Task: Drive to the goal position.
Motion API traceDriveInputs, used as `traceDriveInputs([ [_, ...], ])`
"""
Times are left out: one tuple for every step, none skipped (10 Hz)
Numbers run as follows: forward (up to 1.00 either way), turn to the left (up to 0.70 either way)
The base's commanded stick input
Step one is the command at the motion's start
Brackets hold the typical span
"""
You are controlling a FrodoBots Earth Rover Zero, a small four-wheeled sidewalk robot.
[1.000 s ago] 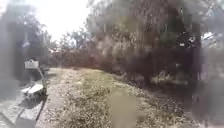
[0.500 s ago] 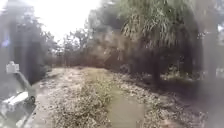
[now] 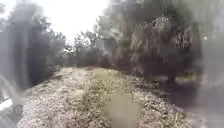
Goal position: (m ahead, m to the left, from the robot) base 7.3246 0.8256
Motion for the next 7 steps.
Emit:
traceDriveInputs([
  [0.85, 0.32],
  [0.85, 0.0],
  [0.85, 0.0],
  [0.85, 0.0],
  [0.85, 0.0],
  [0.85, 0.0],
  [0.85, 0.0],
])
